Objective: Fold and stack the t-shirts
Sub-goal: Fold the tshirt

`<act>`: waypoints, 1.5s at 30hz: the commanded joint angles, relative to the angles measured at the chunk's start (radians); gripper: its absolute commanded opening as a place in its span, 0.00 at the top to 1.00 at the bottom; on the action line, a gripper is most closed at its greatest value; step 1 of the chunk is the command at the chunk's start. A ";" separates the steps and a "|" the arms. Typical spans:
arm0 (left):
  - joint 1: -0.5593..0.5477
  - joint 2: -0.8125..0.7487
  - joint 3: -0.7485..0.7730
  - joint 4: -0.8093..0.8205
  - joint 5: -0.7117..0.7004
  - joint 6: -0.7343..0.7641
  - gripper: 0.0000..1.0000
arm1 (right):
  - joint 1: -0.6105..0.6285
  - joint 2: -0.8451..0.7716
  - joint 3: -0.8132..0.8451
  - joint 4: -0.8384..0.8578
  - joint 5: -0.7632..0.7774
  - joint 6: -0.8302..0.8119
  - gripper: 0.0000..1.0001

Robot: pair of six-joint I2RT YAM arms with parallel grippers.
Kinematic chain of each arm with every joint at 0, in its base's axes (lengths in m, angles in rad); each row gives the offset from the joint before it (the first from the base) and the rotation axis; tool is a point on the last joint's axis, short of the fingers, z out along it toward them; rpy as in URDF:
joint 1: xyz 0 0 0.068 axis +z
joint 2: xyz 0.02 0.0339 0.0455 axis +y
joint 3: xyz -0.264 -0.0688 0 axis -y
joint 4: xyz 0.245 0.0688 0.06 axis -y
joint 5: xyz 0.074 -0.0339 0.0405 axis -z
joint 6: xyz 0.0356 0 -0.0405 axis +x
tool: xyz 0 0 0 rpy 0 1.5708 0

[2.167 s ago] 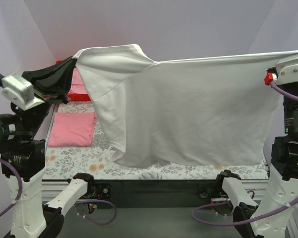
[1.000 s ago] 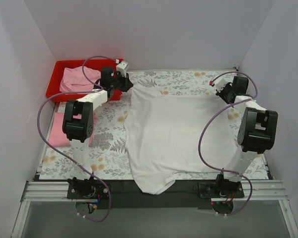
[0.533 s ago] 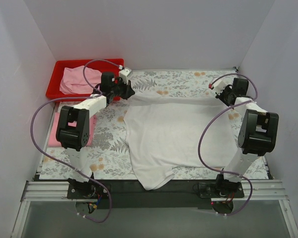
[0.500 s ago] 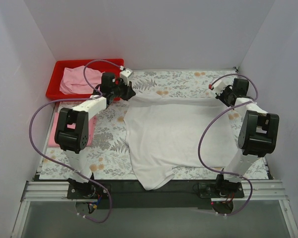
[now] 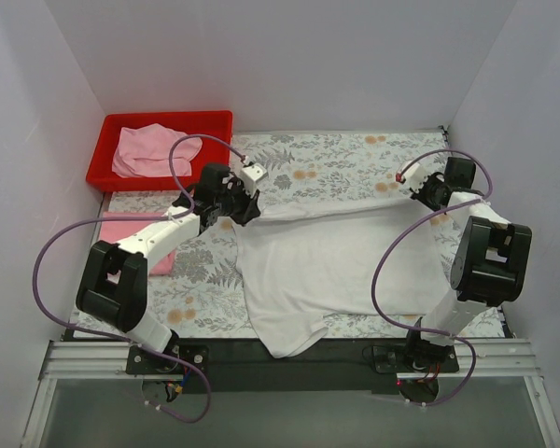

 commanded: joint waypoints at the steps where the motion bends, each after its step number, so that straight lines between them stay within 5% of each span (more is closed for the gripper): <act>1: -0.004 -0.073 -0.055 -0.076 -0.056 0.036 1.00 | -0.007 -0.045 -0.043 -0.029 -0.026 -0.067 0.99; 36: -0.027 -0.053 -0.176 -0.105 -0.011 0.184 1.00 | -0.007 -0.031 -0.163 -0.069 0.024 -0.175 0.99; 38: -0.025 -0.051 -0.173 -0.116 0.003 0.194 0.92 | -0.007 -0.031 -0.166 -0.072 0.027 -0.176 0.98; 42: -0.025 -0.083 -0.141 -0.186 0.098 0.205 0.73 | -0.007 -0.059 -0.160 -0.109 0.015 -0.179 0.69; 45: -0.025 -0.110 -0.085 -0.243 0.163 0.205 0.67 | -0.008 -0.098 -0.116 -0.185 -0.015 -0.144 0.62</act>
